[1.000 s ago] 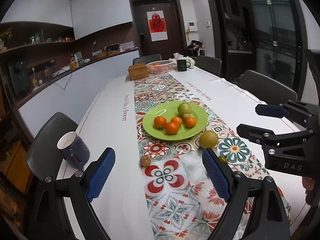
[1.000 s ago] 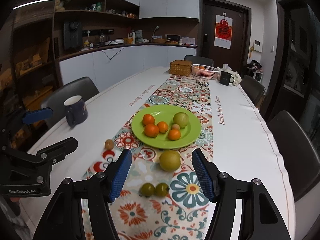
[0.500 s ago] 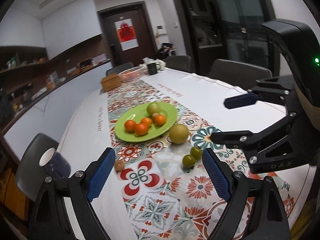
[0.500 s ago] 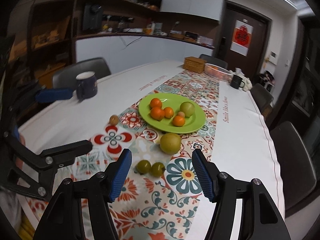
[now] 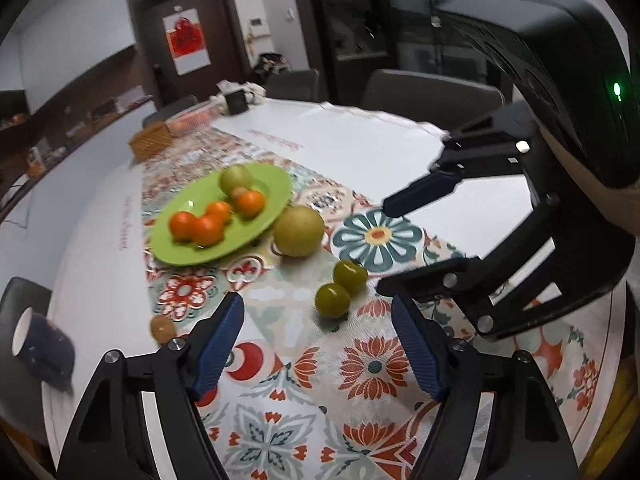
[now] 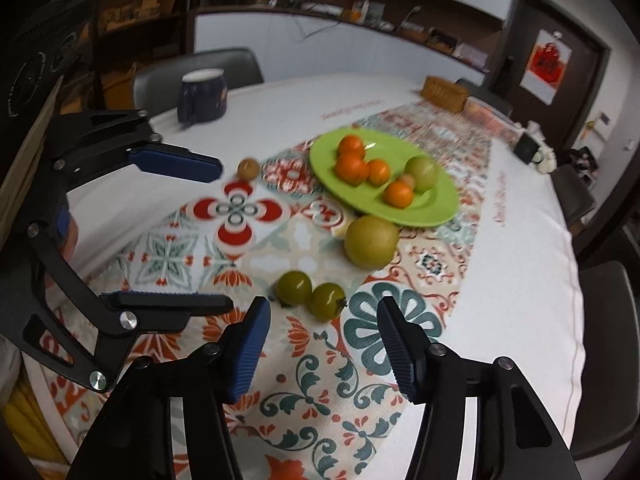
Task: Organize fruits
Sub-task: 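Grasp a green tomato with the left tool while the right tool grasps another, then carry both green tomatoes over the green plate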
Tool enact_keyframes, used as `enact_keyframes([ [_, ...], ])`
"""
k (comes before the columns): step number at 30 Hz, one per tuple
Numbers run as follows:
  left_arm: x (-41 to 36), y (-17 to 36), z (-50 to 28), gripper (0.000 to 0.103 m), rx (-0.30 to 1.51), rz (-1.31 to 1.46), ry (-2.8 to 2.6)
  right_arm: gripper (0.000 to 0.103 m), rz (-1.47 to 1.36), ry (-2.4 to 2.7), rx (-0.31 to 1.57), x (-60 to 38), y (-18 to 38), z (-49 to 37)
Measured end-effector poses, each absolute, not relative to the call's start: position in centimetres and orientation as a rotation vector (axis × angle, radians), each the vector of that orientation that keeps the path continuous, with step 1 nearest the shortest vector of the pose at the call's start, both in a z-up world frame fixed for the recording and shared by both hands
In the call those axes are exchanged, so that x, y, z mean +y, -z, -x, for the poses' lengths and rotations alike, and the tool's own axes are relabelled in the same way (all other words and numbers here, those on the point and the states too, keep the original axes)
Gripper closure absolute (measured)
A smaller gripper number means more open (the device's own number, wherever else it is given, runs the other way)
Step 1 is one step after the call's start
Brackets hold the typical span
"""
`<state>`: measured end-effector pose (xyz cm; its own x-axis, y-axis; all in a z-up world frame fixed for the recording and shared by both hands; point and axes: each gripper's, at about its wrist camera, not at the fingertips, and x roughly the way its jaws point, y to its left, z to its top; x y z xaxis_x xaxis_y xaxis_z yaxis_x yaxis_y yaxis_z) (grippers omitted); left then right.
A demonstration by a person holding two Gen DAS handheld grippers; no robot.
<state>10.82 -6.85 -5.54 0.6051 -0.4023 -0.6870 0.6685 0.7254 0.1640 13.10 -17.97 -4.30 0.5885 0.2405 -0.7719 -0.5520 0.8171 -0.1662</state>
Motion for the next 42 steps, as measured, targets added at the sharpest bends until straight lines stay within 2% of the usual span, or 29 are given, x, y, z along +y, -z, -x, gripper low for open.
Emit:
enact_keyframes([
  [7, -7.3, 7.5, -13.4, 0.044, 0.769, -0.394, 0.684, 0.055, 0.430, -0.535, 0.899, -18.1, 6.5, -15.5],
  [15, -8.2, 9.1, -14.9, 0.053, 0.840, -0.366, 0.718, 0.057, 0.412, -0.557, 0.933, -18.7, 7.8, -17.2],
  [20, -8.4, 9.5, -15.4, 0.057, 0.860, -0.344, 0.725, 0.061, 0.406, -0.585, 0.941, -18.8, 8.1, -17.7],
  [26, -8.4, 10.1, -15.9, 0.074, 0.904, -0.297, 0.723, 0.063, 0.378, -0.594, 0.956, -19.0, 8.4, -18.2],
  [38, -6.1, 9.0, -15.0, 0.075, 0.921, -0.235, 0.556, 0.063, 0.299, -0.578, 0.968, -18.6, 9.3, -18.6],
  [42, -5.2, 8.7, -15.0, 0.075, 0.921, -0.180, 0.498, 0.071, 0.262, -0.556, 0.975, -18.6, 9.5, -18.8],
])
